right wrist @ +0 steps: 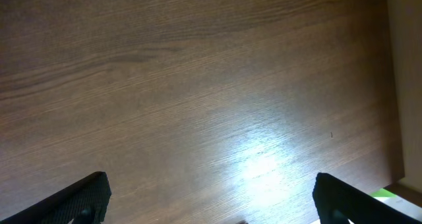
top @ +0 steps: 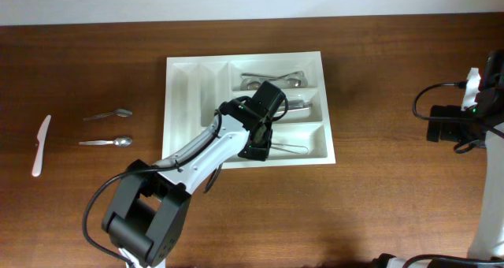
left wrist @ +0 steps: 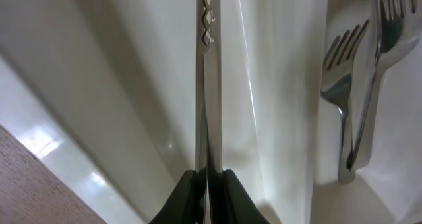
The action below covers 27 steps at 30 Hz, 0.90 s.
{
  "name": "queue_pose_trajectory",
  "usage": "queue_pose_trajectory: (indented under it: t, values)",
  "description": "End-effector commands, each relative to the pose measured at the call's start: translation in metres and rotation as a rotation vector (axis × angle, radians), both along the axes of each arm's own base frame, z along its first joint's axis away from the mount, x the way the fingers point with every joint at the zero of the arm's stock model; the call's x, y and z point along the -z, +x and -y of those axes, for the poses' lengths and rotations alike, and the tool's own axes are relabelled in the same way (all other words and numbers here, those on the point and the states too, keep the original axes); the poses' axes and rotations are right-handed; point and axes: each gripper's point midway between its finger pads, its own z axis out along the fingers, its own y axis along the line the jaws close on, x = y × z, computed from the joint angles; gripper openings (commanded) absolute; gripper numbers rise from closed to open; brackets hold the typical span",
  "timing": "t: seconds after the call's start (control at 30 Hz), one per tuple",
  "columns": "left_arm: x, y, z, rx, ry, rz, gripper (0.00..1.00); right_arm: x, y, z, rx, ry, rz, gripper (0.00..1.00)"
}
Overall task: Pack container
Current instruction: 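Lower the tongs into the bottom compartment and open the left gripper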
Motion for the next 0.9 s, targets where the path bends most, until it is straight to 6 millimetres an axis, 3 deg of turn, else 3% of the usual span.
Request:
queue_pose_trajectory:
  t: [0.0,0.27,0.37,0.47,0.53,0.87]
  values:
    - [0.0005,0.0059,-0.0027,-0.022,0.007,0.004,0.02,-0.0063,-0.0038,0.0029,0.017,-0.02,0.016,0.99]
    - [0.0006,0.0078,-0.0054,-0.028,0.017,0.011,0.03,-0.0063,-0.0038,0.0029,0.017,-0.02,0.016,0.99]
    - [0.0005,0.008,-0.0054,-0.028,0.017,0.011,0.16,-0.0063,-0.0038,0.0029,0.017,-0.02,0.016,0.99]
    - [0.0005,0.008,-0.0053,-0.028,0.016,0.011,0.19,-0.0063,-0.0038,0.0029,0.017,-0.02,0.016,0.99]
    - [0.0003,0.0093,-0.0057,-0.03,0.019,0.018,0.36,-0.0063,-0.0038,0.0029,0.018,-0.02,0.016,0.99]
    - [-0.001,0.013,-0.0032,-0.03,0.009,0.033,0.38,-0.0063,-0.0038,0.0029,0.017,-0.02,0.016,0.99]
